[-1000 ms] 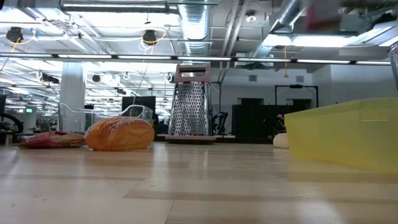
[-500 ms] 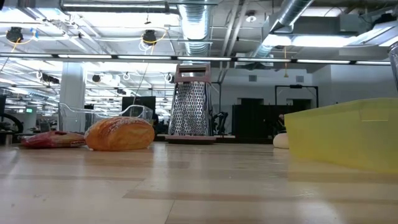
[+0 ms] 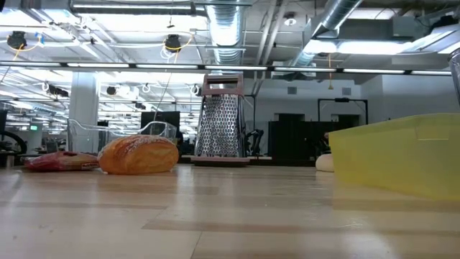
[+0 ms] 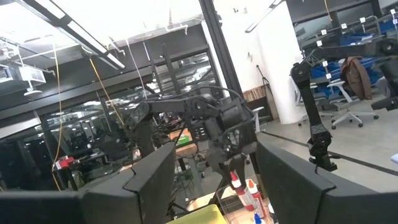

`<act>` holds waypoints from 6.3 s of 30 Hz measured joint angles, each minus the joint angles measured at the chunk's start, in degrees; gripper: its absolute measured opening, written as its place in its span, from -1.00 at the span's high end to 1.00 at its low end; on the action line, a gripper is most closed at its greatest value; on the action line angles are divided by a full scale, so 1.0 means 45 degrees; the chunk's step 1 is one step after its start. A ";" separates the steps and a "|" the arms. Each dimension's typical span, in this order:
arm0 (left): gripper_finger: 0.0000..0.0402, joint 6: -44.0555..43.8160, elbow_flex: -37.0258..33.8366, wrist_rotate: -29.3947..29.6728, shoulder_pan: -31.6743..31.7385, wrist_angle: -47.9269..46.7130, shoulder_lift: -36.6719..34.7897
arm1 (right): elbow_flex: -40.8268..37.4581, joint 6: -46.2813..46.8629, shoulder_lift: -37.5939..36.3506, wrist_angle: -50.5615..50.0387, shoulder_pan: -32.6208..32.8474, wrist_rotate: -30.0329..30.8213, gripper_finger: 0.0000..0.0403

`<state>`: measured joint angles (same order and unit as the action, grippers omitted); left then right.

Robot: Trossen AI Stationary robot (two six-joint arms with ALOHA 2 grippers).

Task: Pick & Place Food Item
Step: Put the red food coloring bottle into the bottom transparent bin, then put the brown donut into the top transparent bin

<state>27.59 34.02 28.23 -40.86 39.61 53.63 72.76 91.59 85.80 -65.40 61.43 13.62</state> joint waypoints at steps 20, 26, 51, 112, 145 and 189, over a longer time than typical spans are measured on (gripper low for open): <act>-0.07 0.0000 0.0000 -0.0001 0.0000 0.0021 0.0000 | -0.2843 0.1759 0.0170 0.2597 0.1248 0.1430 0.48; -0.06 -0.0005 0.0000 -0.0002 0.0000 0.0035 0.0000 | -0.3240 0.1788 0.0170 0.2898 0.1350 0.1644 0.48; -0.06 -0.0005 -0.0005 -0.0003 0.0000 0.0059 0.0000 | -0.3645 0.1311 0.0214 0.4081 0.1346 0.1275 -0.01; -0.06 0.3207 -0.0010 0.3347 0.0639 0.0288 0.0033 | -0.1254 -1.3512 -0.2212 0.1802 -2.1068 -0.3387 0.06; -0.06 0.1358 -0.0015 0.2647 0.3623 -0.2041 -0.0170 | -0.0106 -1.7912 0.1833 0.0057 -2.2456 -0.2944 -0.38; -0.06 0.1098 -0.0015 0.1830 0.3599 -0.1879 -0.0170 | -0.3775 -1.8561 0.2249 0.4264 -2.3013 -0.3820 -0.35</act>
<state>32.53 33.95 36.47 -24.67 31.16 52.86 55.77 8.07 95.92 -46.21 -42.13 -3.57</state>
